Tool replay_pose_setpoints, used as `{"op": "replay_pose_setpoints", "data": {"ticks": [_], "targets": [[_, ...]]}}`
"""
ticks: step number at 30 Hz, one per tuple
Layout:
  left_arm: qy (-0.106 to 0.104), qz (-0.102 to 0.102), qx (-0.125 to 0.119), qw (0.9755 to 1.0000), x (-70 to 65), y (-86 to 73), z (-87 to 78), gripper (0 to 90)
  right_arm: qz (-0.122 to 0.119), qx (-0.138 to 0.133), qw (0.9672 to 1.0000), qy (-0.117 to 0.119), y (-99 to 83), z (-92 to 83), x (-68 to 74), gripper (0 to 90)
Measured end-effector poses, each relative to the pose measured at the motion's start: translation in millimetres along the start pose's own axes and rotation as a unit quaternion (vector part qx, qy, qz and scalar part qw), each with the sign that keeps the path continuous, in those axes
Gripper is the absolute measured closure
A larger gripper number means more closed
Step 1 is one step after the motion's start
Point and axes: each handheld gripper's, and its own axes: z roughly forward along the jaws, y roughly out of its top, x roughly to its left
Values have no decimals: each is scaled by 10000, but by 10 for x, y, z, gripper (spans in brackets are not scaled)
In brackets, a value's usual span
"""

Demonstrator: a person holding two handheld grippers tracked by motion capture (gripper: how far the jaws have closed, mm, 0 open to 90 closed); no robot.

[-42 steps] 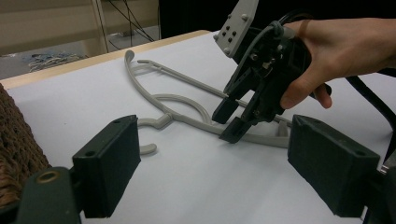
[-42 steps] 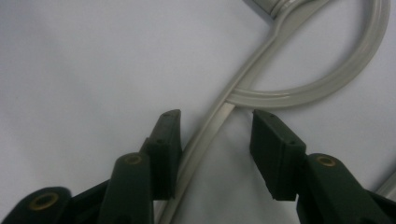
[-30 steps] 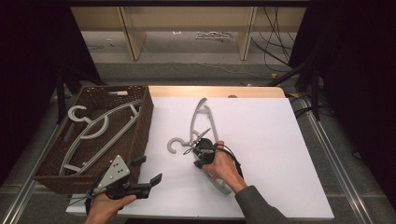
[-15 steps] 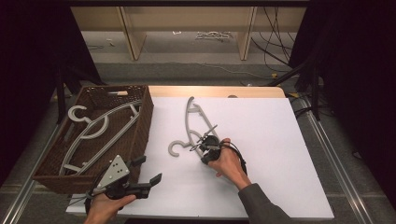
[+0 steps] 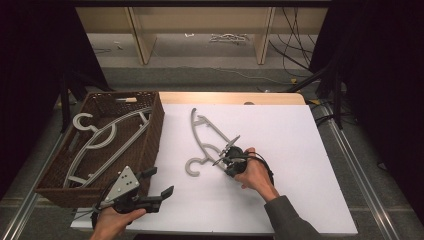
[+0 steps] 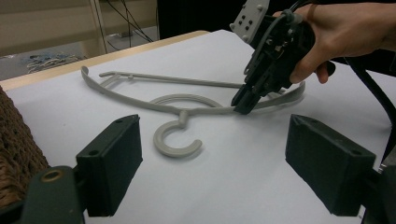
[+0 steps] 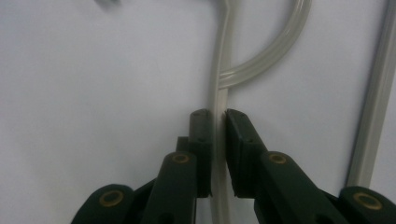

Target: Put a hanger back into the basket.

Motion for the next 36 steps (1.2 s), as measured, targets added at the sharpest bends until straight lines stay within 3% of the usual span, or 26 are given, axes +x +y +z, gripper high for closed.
{"op": "replay_pose_setpoints", "data": {"ticks": [2, 3, 4, 9, 14, 16, 23, 30, 33, 36], "targets": [[-10, -63, 0, 10000, -14, -3, 6, 188, -54, -55, 10000, 56, -49, -47, -11, 817], [-16, 47, 6, 10000, -5, 4, 11, 190, -80, -84, 9999, 59, -71, -75, -6, 817], [-11, 6, 13, 10000, -12, 7, 22, 194, -128, -98, 9998, 90, -91, -111, -4, 817], [-154, 238, 33, 9996, -24, 67, 170, 220, -296, -245, 9992, 145, -166, -258, 19, 819], [-139, 430, 119, 9989, -12, 158, 246, 239, -350, -411, 9984, 168, -240, -414, 40, 821], [-141, 647, 159, 9977, 16, 213, 298, 239, -429, -530, 9976, 148, -272, -485, 38, 823], [-105, 735, 495, 9960, -25, 218, 539, 240, -413, -748, 9961, 211, -398, -728, 22, 825], [-146, 878, 647, 9939, -104, 277, 752, 240, -439, -964, 9939, 318, -484, -835, 48, 826], [-221, 991, 801, 9916, -122, 276, 868, 242, -395, -1032, 9933, 344, -503, -878, 46, 825], [-120, 1022, 970, 9899, -95, 254, 1013, 246, -401, -1056, 9928, 393, -529, -932, 40, 826]]}}
